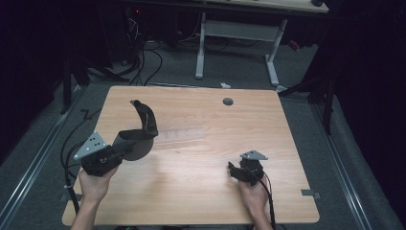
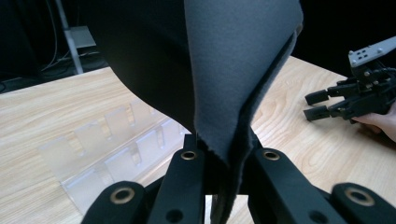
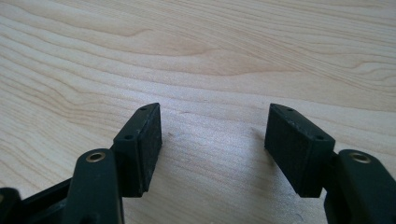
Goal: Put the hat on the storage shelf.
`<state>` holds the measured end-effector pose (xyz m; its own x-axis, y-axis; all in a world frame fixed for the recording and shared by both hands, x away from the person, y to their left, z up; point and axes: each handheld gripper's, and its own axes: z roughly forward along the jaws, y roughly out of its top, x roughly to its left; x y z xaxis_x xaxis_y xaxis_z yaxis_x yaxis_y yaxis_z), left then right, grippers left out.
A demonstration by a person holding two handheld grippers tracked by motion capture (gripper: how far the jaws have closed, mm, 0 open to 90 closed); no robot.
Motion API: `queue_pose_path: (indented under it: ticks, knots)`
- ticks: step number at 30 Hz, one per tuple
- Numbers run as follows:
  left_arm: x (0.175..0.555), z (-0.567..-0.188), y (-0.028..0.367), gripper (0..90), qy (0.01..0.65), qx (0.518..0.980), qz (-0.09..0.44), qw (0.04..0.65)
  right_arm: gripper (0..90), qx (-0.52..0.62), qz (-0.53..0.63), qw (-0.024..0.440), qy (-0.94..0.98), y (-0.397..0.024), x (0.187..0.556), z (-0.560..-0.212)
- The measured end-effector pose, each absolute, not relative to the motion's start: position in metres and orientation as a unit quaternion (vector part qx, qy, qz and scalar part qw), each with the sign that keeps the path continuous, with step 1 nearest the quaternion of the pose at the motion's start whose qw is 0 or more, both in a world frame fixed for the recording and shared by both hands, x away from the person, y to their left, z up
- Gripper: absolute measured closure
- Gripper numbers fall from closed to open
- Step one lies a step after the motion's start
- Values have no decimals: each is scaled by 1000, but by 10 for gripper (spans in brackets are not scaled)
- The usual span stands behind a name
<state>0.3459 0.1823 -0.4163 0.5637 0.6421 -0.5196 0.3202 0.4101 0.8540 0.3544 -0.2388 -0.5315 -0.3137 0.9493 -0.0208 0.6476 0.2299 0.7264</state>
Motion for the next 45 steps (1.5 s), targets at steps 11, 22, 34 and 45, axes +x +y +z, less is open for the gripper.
queue_pose_path:
  ticks: [11, 22, 34, 45]
  knots:
    - [361, -410, 187, 864, 461, 501, 136, 719, 364, 534, 315, 239, 747, -239, 354, -532]
    - [377, -411, 191, 864, 477, 489, 154, 714, 363, 534, 315, 239, 747, -239, 354, -532]
    - [394, -412, 196, 864, 493, 482, 171, 704, 362, 534, 315, 238, 747, -239, 354, -532]
    - [410, -419, 196, 864, 506, 482, 198, 687, 361, 534, 316, 238, 747, -239, 354, -532]
